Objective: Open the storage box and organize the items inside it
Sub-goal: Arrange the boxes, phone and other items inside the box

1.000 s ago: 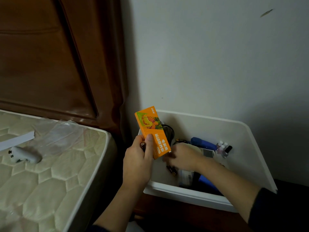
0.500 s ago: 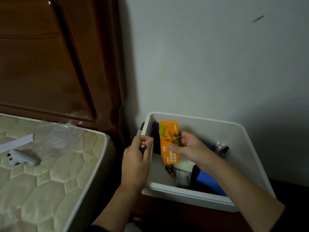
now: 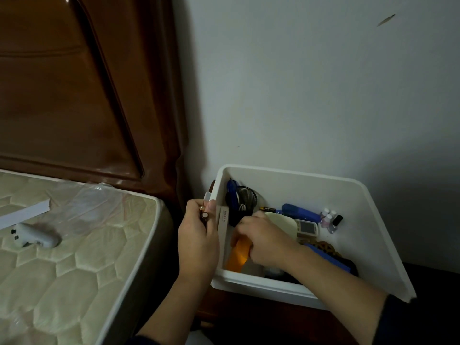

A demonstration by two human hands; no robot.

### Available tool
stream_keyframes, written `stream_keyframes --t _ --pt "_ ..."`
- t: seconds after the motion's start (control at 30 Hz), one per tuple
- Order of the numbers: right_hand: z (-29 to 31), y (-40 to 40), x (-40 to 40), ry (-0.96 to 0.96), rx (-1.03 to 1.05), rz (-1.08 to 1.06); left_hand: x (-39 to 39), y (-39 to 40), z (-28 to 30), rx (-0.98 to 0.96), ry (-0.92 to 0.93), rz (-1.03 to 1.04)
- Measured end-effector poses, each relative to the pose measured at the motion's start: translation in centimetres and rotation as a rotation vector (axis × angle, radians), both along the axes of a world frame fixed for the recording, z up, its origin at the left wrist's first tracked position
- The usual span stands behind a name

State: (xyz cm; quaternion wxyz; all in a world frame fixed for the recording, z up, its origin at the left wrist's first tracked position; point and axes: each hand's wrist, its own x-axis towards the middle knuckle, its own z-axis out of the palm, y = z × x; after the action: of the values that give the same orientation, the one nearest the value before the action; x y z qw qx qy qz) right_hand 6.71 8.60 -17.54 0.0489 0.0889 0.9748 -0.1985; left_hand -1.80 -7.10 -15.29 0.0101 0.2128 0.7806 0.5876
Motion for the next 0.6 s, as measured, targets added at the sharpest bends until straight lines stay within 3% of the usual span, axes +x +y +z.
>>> stream_keyframes --t 0.07,0.17,0.4,0.5,0.6 --pt "-0.7 -0.7 -0.5 0.005 0.084 0.097 0.0 0.1 0.0 -0.017 0.001 -0.007" --pt "-1.2 -1.0 -0.8 -0.033 -0.020 0.179 0.0 0.0 0.0 -0.053 0.015 -0.016" --pt "-1.5 0.0 -0.1 -0.100 -0.434 -0.205 0.0 0.1 -0.1 -0.075 0.016 -0.024" --pt "-1.4 -0.2 -0.1 -0.259 -0.730 -0.336 0.0 0.0 -0.2 -0.083 0.024 -0.024" --pt "-2.0 -1.1 -0.1 -0.353 -0.651 -0.281 0.0 0.0 -0.2 -0.097 0.029 -0.020"
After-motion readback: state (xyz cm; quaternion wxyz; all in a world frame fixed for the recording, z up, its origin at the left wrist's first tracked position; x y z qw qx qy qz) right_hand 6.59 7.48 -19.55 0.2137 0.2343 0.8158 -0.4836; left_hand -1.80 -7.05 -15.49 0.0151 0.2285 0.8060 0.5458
